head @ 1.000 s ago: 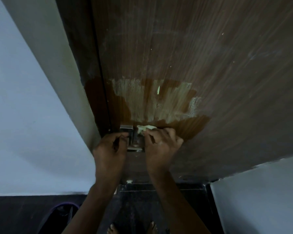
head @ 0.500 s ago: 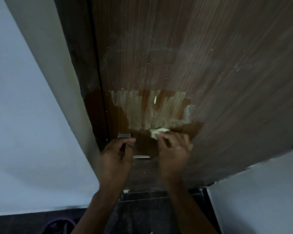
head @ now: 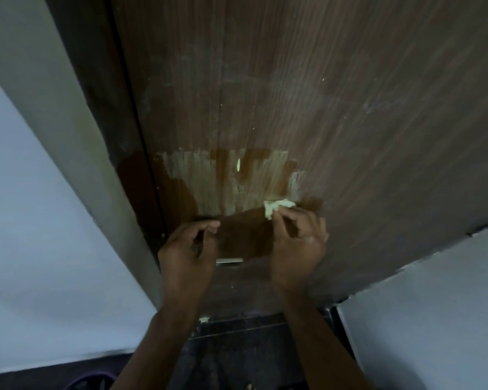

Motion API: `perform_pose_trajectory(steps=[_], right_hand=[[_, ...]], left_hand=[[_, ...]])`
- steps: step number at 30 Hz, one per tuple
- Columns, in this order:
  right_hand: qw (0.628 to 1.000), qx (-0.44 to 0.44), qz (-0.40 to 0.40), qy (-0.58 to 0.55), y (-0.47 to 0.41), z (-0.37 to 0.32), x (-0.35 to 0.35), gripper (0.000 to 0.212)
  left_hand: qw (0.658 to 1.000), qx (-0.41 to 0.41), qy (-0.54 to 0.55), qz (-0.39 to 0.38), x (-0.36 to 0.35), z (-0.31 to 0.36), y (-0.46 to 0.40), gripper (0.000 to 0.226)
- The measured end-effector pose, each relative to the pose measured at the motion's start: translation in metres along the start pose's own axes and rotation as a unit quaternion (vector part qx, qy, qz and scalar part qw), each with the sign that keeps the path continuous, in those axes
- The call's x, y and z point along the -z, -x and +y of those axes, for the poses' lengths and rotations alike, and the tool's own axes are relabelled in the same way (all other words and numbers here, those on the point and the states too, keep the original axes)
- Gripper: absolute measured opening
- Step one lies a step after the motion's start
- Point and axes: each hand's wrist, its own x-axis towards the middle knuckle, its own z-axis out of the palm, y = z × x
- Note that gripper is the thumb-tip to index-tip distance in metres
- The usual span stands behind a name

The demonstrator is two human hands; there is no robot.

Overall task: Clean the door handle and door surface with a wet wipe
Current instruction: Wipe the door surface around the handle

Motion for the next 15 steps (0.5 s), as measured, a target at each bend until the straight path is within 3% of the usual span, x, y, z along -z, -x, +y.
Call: perform_pose_trajectory(steps=[2, 5, 8, 10, 12, 15], right_hand=[[1.000, 0.007, -0.007, -0.007, 0.003, -0.006, -0.004, 0.013], [0.991, 0.100, -0.081, 0.026, 0.031, -0.029, -0.025, 0.004], [0.971, 0.199, -0.135, -0.001, 0.050, -0.052, -0.045, 0.023], [0.960, 0.240, -0.143, -0.009, 0.052, -0.058, -0.049, 0.022], [0.962, 0.243, -0.127, -0.002, 0.046, -0.051, -0.046, 0.013], [0.983, 0.169, -0.077, 0.008, 0.035, -0.036, -0.037, 0.008]], left_hand=[[0.999, 0.014, -0.014, 0.026, 0.007, -0.004, 0.003, 0.019], [0.996, 0.028, -0.029, 0.084, 0.014, -0.004, 0.007, 0.020], [0.991, 0.037, -0.008, 0.128, 0.020, -0.001, 0.010, 0.020], [0.989, 0.043, -0.008, 0.144, 0.024, -0.001, 0.010, 0.020], [0.989, 0.047, -0.009, 0.141, 0.028, -0.001, 0.009, 0.020], [0.991, 0.038, -0.016, 0.129, 0.033, 0.000, 0.008, 0.020]])
